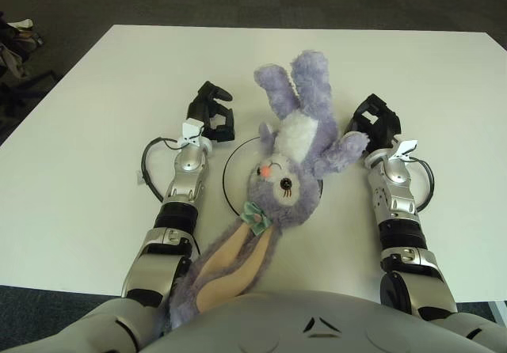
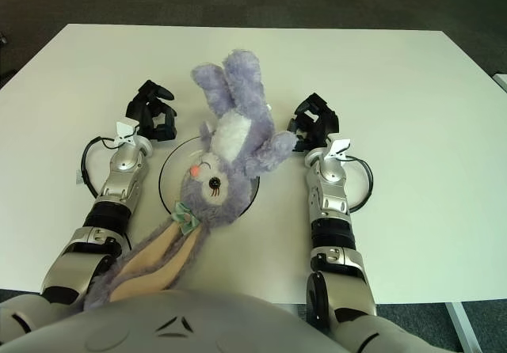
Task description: Put the doll into the plate.
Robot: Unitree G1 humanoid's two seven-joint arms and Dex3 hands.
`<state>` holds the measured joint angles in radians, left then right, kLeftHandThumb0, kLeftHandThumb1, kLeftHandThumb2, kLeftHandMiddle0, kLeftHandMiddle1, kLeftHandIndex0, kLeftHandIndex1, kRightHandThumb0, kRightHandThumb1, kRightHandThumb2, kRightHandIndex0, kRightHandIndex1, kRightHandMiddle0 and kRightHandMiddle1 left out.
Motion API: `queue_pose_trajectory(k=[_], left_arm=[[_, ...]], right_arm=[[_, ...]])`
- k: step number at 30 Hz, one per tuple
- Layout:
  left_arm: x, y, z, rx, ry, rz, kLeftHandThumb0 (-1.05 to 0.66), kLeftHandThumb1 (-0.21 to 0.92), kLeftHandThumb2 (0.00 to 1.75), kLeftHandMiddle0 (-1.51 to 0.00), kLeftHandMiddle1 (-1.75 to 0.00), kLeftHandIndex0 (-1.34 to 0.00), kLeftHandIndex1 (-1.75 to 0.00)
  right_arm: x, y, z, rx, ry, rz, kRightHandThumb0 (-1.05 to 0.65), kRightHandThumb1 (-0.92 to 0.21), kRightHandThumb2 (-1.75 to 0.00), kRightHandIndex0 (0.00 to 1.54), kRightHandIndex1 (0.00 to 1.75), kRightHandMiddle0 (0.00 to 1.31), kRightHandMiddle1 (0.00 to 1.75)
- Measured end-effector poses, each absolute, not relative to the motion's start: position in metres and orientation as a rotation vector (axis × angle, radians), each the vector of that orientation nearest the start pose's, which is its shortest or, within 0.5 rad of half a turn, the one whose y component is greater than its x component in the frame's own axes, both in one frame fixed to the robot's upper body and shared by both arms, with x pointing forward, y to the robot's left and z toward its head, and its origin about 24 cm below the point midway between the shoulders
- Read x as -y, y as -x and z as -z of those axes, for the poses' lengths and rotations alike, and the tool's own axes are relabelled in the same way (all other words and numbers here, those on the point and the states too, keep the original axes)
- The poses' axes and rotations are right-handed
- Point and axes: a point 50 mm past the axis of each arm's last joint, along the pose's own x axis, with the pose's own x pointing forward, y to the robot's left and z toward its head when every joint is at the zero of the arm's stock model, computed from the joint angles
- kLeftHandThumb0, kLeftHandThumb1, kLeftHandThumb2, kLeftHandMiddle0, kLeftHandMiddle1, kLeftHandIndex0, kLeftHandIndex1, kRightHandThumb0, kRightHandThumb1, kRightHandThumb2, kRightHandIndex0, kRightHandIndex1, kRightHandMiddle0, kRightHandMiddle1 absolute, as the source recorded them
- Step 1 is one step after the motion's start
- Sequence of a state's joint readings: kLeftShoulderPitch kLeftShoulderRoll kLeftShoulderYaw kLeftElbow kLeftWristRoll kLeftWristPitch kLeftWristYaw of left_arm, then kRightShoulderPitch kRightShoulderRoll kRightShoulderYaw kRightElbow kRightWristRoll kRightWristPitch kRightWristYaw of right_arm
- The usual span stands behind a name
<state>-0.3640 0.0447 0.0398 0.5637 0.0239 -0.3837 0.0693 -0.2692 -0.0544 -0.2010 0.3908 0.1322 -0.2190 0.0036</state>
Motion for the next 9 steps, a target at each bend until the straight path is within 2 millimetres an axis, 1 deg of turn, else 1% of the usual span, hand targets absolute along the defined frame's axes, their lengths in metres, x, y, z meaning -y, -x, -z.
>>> queue_pose_trajectory(k=[9], left_arm=[[-0.1457, -0.3154, -0.0473, 0.177, -0.059, -0.012, -0.01, 0.24, 1.41, -0.56, -1.75, -0.54, -1.75]], right_arm=[[0.1928, -0.2992, -0.0443, 0.102, -0.116, 0.141, -0.01, 0.05, -1.75, 0.91, 1.75, 0.64, 1.75]])
